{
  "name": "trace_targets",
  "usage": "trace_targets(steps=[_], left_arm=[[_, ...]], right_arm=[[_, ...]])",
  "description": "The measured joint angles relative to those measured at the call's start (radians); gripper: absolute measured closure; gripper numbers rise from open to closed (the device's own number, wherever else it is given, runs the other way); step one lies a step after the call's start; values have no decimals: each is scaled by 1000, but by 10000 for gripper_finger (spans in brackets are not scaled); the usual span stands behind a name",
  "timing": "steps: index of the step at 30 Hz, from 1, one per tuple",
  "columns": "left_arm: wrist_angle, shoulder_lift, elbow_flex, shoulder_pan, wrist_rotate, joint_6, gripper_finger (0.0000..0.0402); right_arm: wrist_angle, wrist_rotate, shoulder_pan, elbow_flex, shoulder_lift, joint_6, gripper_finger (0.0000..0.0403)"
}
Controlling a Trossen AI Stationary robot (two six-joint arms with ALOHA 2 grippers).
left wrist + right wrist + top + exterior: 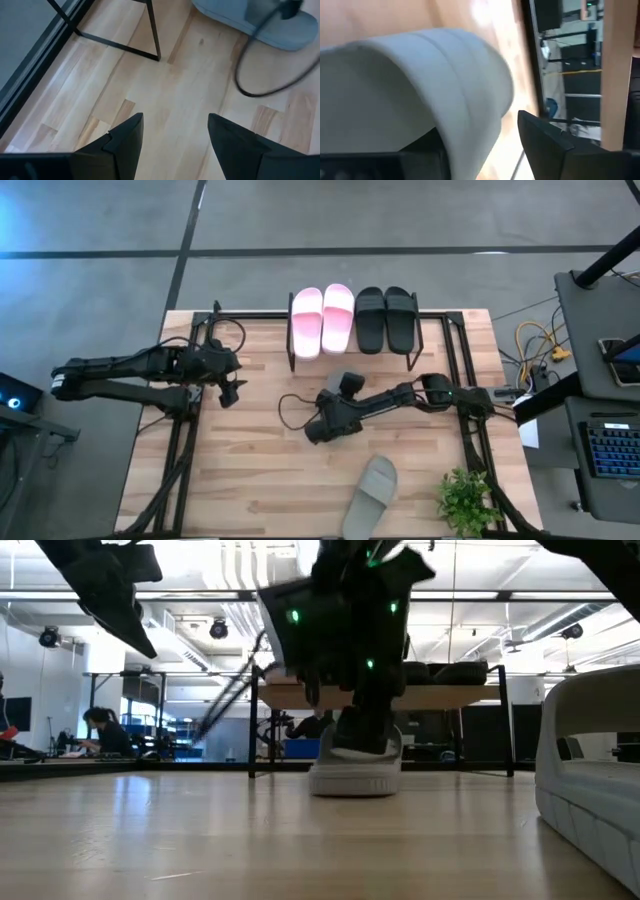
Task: Pick and place slides into the shelf
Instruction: Move the left gray slide from the bottom of the table to the center of the table
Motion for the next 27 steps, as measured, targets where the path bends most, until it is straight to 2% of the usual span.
trace_targets(steps=[6, 14, 20, 27], left_arm=[[4, 16, 0, 0, 0, 0, 194], [29, 21, 0, 0, 0, 1, 194], [43, 15, 0, -1, 0, -23, 194], [51, 15, 0, -1, 1, -24, 194]], right_arm=[[4, -101, 42, 39, 0, 3, 220], [-6, -169, 41, 22, -10, 31, 220], [25, -467, 15, 54, -36, -13, 218], [-26, -538, 37, 126, -63, -41, 218]])
